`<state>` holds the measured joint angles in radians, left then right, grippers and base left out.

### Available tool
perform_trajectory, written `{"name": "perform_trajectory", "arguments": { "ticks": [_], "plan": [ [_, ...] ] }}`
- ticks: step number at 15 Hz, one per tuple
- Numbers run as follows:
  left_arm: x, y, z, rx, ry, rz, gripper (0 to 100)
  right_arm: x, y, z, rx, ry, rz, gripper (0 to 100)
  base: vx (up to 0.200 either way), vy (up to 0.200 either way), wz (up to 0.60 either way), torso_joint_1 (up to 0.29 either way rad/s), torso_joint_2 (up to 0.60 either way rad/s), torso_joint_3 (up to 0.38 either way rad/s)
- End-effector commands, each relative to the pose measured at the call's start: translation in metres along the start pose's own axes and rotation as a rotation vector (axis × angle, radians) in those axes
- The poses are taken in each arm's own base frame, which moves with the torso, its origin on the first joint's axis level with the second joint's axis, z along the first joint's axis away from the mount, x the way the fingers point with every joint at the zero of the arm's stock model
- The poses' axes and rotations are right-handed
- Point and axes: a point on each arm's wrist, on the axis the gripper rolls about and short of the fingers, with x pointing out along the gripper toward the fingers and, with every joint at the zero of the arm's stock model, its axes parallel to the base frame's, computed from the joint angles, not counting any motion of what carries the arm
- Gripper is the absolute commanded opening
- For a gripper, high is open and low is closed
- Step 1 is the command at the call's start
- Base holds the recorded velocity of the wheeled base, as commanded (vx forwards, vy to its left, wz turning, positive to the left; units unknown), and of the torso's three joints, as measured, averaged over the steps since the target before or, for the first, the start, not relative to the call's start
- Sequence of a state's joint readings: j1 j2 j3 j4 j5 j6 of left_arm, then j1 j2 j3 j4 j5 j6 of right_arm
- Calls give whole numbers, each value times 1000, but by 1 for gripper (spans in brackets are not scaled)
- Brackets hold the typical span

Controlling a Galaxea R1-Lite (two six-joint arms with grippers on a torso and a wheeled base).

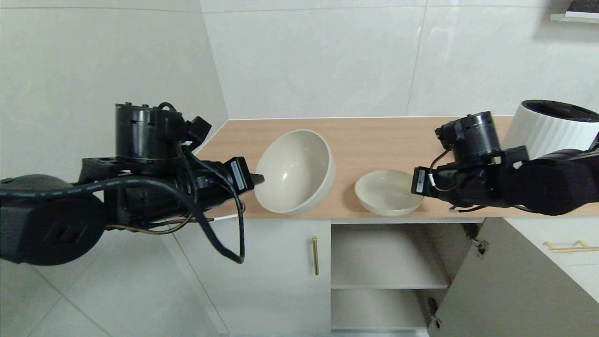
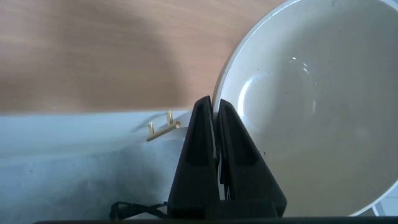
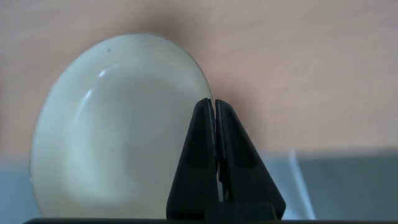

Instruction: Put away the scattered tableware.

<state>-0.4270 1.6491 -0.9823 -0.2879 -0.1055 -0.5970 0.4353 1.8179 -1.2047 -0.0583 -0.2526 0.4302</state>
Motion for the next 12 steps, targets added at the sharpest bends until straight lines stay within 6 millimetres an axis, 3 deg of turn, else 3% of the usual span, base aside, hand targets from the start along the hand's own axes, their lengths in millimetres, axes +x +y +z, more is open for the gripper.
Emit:
{"name": "perform_trajectory", "arguments": {
  "ticks": [1,2,4,8,11,12],
  "plan": [
    [-32,-1,-3,14,-30,-22,0,-67,-13,8,1,3,96,0,0,0,0,0,0,0],
    [-43,0,-7,23,-29,-26,0,-89,-19,6,-5,32,106,0,0,0,0,0,0,0],
    [-52,6,-18,27,2,-32,0,-111,-27,-2,-12,71,135,0,0,0,0,0,0,0],
    [-62,17,-37,22,51,-8,0,-118,-36,-21,-20,137,169,0,0,0,0,0,0,0],
    [-55,24,-47,20,76,-5,0,-122,-44,-35,-78,158,160,0,0,0,0,0,0,0],
    [-55,24,-47,21,71,-8,0,-121,-44,-37,-87,166,158,0,-200,0,0,2,2,2]
  ]
}}
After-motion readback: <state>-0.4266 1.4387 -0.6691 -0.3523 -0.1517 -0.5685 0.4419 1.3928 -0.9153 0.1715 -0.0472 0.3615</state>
